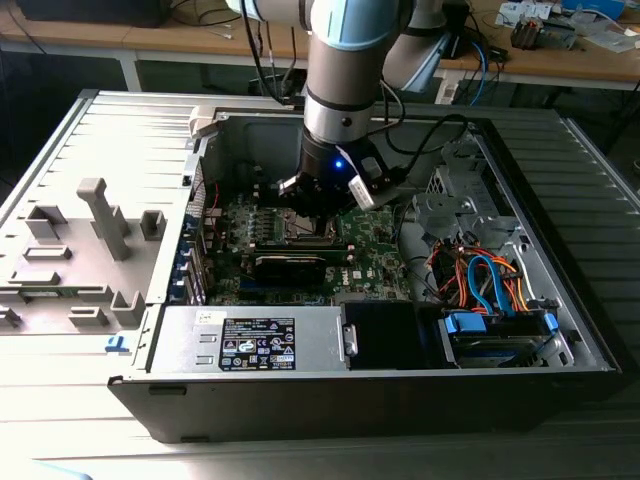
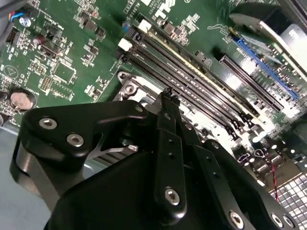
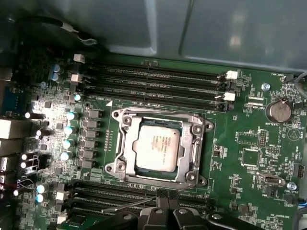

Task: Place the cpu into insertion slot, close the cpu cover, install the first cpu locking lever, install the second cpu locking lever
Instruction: 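Install the second cpu locking lever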

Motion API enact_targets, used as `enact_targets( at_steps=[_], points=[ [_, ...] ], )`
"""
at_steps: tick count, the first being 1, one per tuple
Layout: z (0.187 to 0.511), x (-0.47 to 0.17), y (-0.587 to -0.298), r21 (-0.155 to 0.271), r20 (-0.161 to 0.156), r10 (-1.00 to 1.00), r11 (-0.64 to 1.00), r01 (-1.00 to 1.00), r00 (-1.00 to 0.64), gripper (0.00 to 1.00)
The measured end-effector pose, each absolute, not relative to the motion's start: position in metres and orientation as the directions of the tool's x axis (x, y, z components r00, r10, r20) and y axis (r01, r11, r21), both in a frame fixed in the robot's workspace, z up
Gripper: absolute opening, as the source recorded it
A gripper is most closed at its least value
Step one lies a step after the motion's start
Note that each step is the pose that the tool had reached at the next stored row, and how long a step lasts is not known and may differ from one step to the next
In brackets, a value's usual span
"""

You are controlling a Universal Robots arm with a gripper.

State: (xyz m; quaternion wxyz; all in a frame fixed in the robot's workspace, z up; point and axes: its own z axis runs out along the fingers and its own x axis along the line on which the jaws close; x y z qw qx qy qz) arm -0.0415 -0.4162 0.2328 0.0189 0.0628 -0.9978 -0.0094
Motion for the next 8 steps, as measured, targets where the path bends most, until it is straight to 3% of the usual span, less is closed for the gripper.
enact_targets(
  at_steps=[8],
  points=[
    [0.229, -0.056, -0.426, 0.049, 0.033, -0.127, 0.991, -0.125, -0.991, 0.11]
  ],
)
